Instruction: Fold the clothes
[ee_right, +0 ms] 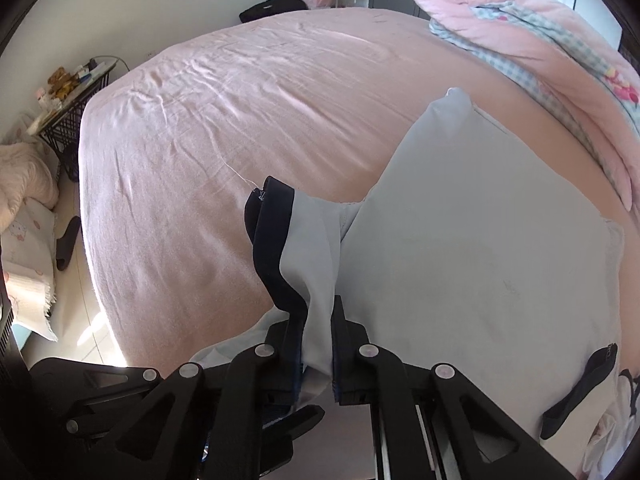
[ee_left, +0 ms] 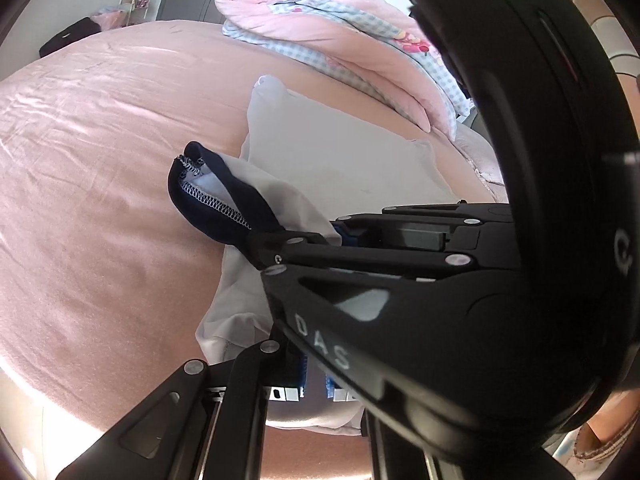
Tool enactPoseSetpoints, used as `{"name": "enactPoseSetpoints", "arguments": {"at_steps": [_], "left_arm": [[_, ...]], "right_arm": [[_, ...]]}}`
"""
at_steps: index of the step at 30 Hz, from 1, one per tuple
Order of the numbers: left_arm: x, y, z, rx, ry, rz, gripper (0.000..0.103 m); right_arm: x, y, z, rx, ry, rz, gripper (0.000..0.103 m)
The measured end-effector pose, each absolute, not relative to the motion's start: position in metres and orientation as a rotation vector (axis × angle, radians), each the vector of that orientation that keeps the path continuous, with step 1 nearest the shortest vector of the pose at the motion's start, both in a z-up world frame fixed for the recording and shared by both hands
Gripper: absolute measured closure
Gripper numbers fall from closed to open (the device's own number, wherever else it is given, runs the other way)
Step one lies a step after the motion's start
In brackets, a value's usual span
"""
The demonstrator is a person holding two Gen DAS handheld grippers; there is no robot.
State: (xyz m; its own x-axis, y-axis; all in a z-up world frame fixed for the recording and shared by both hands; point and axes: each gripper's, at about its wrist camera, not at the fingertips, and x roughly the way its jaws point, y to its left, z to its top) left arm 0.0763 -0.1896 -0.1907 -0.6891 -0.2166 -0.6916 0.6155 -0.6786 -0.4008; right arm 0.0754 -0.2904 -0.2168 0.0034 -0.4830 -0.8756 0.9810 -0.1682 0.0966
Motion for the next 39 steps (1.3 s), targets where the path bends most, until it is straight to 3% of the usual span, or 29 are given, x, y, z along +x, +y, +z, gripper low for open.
{"name": "enactPoseSetpoints", "arguments": {"at_steps": [5,10,17,19,20,21,23,30,35,39], "left_arm": [[0.077,-0.193,-0.194,0.846,0.912,-2.328,0.099],[0.076,-0.191,-0.193,0.865,0.923,-2.312,0.099],[0.076,-0.199,-0.195,0.957,0.986,-2.254,0.093],[0.082,-0.199,-0.19,0.969,0.982,-2.257,0.083],[0.089,-0.198,-0.187,0.976,0.974,-2.258,0.068],[0.091,-0.198,-0.184,0.97,0.965,-2.27,0.047],[0.097,-0.195,-0.178,0.947,0.96,-2.291,0.027],[0.101,-0.21,-0.167,0.932,1.012,-2.255,0.024],[0.115,-0.235,-0.171,0.828,1.206,-2.21,0.025],[0.099,-0.253,-0.174,0.831,1.208,-2.173,0.025]], "right_arm": [[0.066,-0.281,-0.212,1.031,0.571,-1.505,0.096],[0.032,-0.267,-0.219,1.213,0.313,-1.472,0.096],[0.005,-0.252,-0.236,1.364,0.097,-1.432,0.096],[-0.001,-0.248,-0.24,1.392,0.038,-1.42,0.096],[-0.004,-0.247,-0.242,1.404,0.023,-1.421,0.096],[-0.006,-0.246,-0.244,1.416,0.011,-1.424,0.096],[-0.011,-0.243,-0.247,1.438,-0.018,-1.421,0.096],[-0.017,-0.238,-0.252,1.463,-0.063,-1.415,0.096],[-0.018,-0.236,-0.253,1.47,-0.063,-1.402,0.096],[-0.015,-0.237,-0.254,1.469,-0.054,-1.395,0.096]]}}
